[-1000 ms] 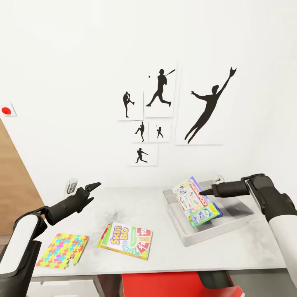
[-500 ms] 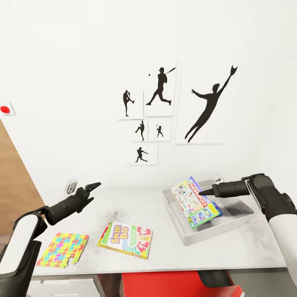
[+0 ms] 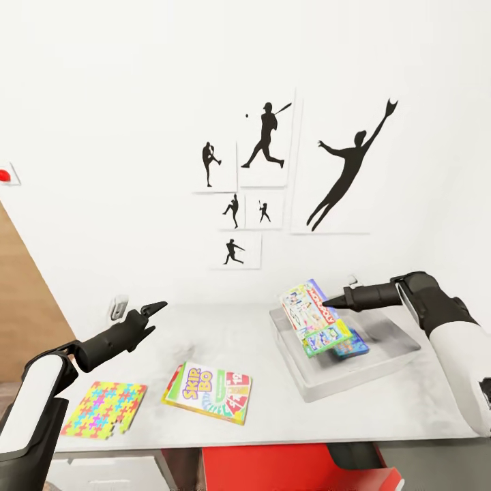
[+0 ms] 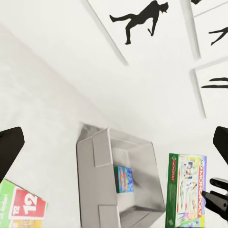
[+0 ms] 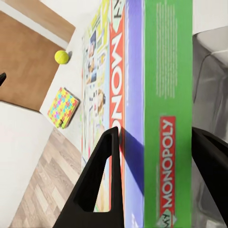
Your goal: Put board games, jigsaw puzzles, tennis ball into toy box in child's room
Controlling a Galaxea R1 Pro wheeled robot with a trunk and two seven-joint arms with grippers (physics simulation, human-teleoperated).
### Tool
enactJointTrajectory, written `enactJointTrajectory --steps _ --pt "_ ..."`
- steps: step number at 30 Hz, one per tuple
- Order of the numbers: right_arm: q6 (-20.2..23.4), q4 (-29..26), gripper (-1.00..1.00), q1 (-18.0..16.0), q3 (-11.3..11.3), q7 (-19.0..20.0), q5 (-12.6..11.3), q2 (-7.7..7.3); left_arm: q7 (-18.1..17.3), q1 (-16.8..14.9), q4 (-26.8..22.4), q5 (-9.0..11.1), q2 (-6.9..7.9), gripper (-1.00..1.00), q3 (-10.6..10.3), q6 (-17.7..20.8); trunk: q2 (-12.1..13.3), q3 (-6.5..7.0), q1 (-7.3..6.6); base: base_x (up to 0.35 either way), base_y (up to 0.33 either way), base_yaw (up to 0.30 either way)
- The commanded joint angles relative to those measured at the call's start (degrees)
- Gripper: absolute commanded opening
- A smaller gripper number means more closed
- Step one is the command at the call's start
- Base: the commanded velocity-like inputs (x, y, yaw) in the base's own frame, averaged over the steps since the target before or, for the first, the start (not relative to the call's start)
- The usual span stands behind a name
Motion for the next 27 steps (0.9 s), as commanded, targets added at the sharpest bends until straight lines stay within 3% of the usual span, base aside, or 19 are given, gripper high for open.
enactJointTrajectory --steps 1,6,12,16,19,20,27 --pt "0.48 0.42 -1.0 -0.49 0.06 0.37 0.37 0.05 0.55 -0.06 -0.06 0.68 -0.02 1.0 0.06 0.2 -0.14 -0.23 0.04 0.0 0.0 0.0" --pt "0.62 1.75 -1.0 -1.83 0.05 0.06 0.37 0.29 -0.22 -0.55 -0.01 1.05 -0.6 1.0 -0.28 0.27 -0.14 -0.7 0.04 0.0 0.0 0.0" --pt "0.78 2.12 -1.0 -2.27 0.04 -0.82 0.33 0.41 -0.34 -6.16 0.08 1.39 -0.74 1.0 -0.34 0.82 -0.14 -1.26 0.04 0.0 0.0 0.0" --pt "0.85 2.15 -1.0 -2.36 0.04 -1.04 0.31 0.42 -0.17 -9.84 0.15 3.36 -0.49 1.0 -0.16 1.12 -0.14 -1.64 0.04 0.0 0.0 0.0" --pt "0.92 2.14 -1.0 -2.51 0.04 -1.15 0.29 0.38 2.17 -13.64 0.39 7.21 -0.01 1.0 -0.12 1.28 -0.14 -1.92 0.04 0.0 0.0 0.0" --pt "0.92 2.14 -1.0 -2.51 0.04 -1.15 0.29 0.38 2.17 -13.64 0.39 7.21 -0.01 1.0 -0.12 1.28 -0.14 -2.01 0.04 0.0 0.0 0.0" --pt "1.0 2.13 -1.0 -2.77 0.04 -1.24 0.34 0.4 16.96 -21.62 0.68 16.57 0.62 1.0 -0.21 1.34 -0.14 -2.67 0.04 0.0 0.0 0.0"
